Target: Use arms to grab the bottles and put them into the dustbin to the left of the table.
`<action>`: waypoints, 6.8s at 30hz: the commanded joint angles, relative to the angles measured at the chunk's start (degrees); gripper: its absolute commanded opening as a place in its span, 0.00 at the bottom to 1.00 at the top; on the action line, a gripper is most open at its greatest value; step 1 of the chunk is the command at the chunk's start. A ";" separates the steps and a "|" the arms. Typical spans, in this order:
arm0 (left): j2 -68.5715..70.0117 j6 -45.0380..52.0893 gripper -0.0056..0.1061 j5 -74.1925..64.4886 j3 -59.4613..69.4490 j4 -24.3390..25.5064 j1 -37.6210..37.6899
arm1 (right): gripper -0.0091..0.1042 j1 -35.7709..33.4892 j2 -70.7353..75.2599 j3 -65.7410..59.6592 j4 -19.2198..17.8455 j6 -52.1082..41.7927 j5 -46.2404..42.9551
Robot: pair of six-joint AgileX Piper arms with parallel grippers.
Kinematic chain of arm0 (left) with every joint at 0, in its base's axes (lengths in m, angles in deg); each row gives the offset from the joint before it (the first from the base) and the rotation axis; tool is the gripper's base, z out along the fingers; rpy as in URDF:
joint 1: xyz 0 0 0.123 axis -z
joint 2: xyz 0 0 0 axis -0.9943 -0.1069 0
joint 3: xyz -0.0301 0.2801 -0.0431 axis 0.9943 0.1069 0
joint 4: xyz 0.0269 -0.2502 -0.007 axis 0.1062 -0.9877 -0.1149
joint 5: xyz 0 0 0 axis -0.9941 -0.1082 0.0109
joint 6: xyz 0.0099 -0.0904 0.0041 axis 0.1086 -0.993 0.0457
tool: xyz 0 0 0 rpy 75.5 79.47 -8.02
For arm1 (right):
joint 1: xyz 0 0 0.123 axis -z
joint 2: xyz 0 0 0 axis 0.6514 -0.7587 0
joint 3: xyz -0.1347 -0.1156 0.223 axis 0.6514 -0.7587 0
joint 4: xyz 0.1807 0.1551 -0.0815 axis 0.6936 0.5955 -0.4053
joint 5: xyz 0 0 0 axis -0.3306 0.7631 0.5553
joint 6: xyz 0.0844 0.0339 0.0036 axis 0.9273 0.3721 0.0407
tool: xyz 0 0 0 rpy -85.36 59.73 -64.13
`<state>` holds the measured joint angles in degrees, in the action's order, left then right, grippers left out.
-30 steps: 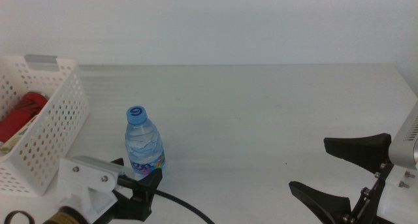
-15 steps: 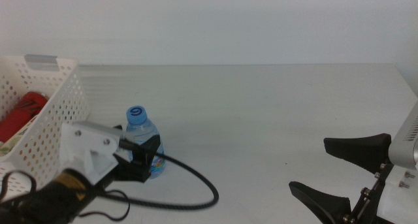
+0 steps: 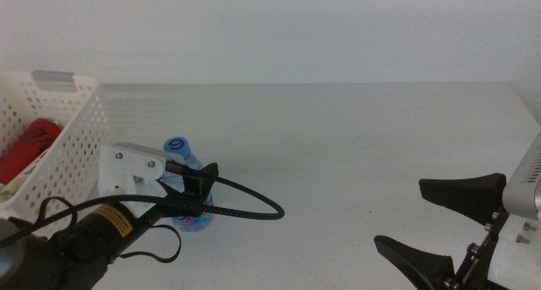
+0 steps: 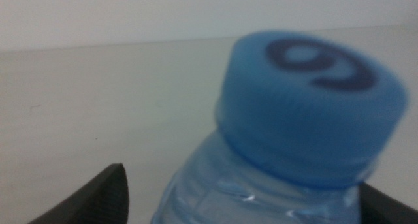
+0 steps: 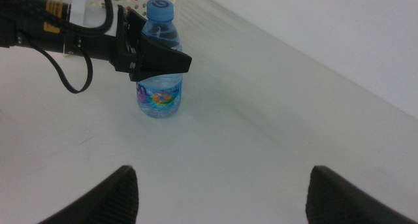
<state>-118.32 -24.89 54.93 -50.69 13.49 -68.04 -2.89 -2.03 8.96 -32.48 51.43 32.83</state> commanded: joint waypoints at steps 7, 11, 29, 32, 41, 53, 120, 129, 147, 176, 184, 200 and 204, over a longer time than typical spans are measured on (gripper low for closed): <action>1.36 6.66 0.70 8.57 -0.76 -1.23 0.03 | 0.67 -0.19 0.41 1.46 -0.59 -0.30 -4.01; 1.36 4.28 0.41 7.32 -0.76 -0.65 0.03 | 0.67 -0.19 0.41 1.46 -0.59 -0.30 -4.01; 25.64 -0.89 0.01 -35.67 -10.61 0.85 -0.02 | 0.67 -0.19 0.41 1.46 -0.59 -0.30 -4.01; 28.36 -1.09 0.01 -49.57 -17.74 5.14 -0.02 | 0.67 -0.19 0.41 1.46 -0.59 -0.30 -4.01; 28.71 1.48 0.01 -78.57 -37.55 8.26 -0.02 | 0.67 -0.19 0.41 1.46 -0.59 -0.30 -4.01; 22.48 19.15 0.01 -106.20 -63.01 -3.55 -11.96 | 0.67 -0.19 0.41 1.46 -0.59 -0.30 -4.01; 29.14 32.44 0.86 -120.28 -57.64 -28.34 -26.57 | 0.67 -0.19 0.41 1.46 -0.59 -0.30 -4.01; 49.25 40.98 0.86 -105.99 -36.62 -37.03 -26.57 | 0.67 -0.19 0.41 1.46 -0.59 -0.30 -4.01; 61.36 51.51 0.86 -80.09 -17.29 -44.12 -12.69 | 0.67 -0.19 0.41 1.46 -0.59 -0.30 -4.01; 62.95 26.42 0.86 -78.32 -17.31 -23.41 -10.26 | 0.67 -0.19 0.41 1.46 -0.59 -0.30 -4.01; 62.95 21.93 0.86 -77.94 -17.31 -22.37 -10.26 | 0.67 -0.19 0.41 1.46 -0.59 -0.30 -4.01; 66.22 21.96 0.86 -77.88 -15.49 -22.19 -10.32 | 0.67 1.69 6.96 -2.71 -3.26 -0.30 -2.39; 69.92 21.96 0.86 -77.88 -10.22 -22.19 -10.32 | 0.67 7.71 8.97 -2.71 -5.48 -0.30 -2.46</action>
<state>-49.48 -2.17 -26.98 -61.20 -8.47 -78.49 2.55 6.18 4.64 -36.55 51.43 34.55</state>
